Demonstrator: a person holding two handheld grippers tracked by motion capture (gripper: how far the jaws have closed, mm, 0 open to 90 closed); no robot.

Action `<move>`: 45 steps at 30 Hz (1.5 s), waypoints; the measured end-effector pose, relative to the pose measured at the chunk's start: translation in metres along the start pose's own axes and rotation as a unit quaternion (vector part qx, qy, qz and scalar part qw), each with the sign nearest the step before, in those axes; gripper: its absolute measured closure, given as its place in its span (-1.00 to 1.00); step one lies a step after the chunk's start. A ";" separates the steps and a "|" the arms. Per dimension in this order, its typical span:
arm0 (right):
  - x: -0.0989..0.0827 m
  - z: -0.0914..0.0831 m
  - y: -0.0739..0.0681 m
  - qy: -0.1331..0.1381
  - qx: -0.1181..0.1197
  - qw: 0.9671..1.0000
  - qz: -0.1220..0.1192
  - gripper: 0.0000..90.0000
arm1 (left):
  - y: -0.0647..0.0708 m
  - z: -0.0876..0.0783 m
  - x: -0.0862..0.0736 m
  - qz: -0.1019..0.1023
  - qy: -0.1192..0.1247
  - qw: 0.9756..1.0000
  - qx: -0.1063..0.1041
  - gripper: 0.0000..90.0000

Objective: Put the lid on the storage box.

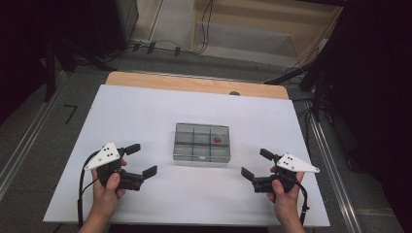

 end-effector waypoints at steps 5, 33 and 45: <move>-0.002 -0.006 0.008 0.001 -0.008 1.000 -0.002 -1.00 | -0.002 -0.010 -0.002 0.001 0.000 1.000 0.009 -1.00; -0.019 -0.025 0.062 -0.004 -0.060 0.998 -0.002 -1.00 | -0.029 -0.059 -0.011 0.005 0.010 0.998 0.058 -1.00; -0.028 -0.031 0.088 -0.009 -0.081 0.997 0.008 -1.00 | -0.044 -0.077 -0.015 -0.001 0.015 0.997 0.078 -1.00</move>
Point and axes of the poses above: each handheld gripper's, and its own axes: z roughly forward along the jaws, x roughly out of its top, y roughly to its right, the point moved 6 cm from there along z, roughly forward along the jaws, and after that the axes turned 13 degrees about -x, right-handed, at the moved point
